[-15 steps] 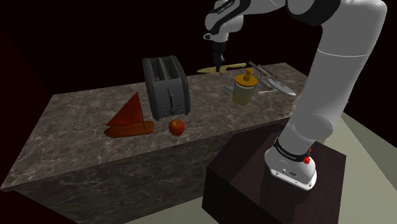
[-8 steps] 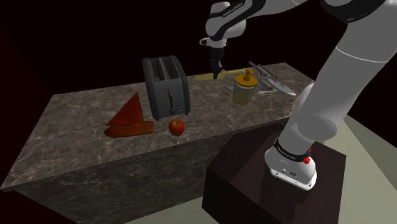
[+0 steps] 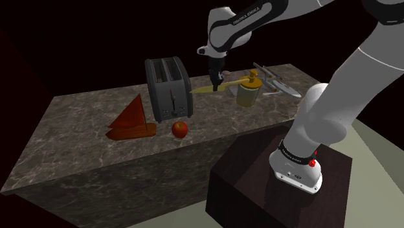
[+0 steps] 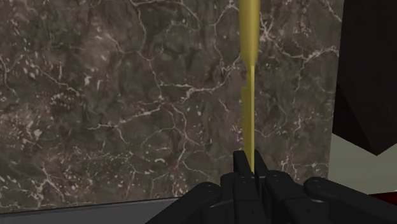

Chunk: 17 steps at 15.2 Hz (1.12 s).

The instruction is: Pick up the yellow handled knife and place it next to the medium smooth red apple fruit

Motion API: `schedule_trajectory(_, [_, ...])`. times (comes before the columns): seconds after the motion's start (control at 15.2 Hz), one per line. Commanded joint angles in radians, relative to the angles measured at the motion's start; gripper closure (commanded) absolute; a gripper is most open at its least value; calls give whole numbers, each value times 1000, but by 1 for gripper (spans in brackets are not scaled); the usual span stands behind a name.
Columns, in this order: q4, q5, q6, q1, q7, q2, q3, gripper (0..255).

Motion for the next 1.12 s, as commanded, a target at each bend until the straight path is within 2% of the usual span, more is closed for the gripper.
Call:
schedule_trajectory(0.0, [-48, 0, 7, 21, 58, -44, 34, 255])
schedule_trajectory(0.46, [-141, 35, 19, 92, 222, -133, 147, 255])
schedule_trajectory(1.06, [-199, 51, 160, 98, 202, -49, 141, 255])
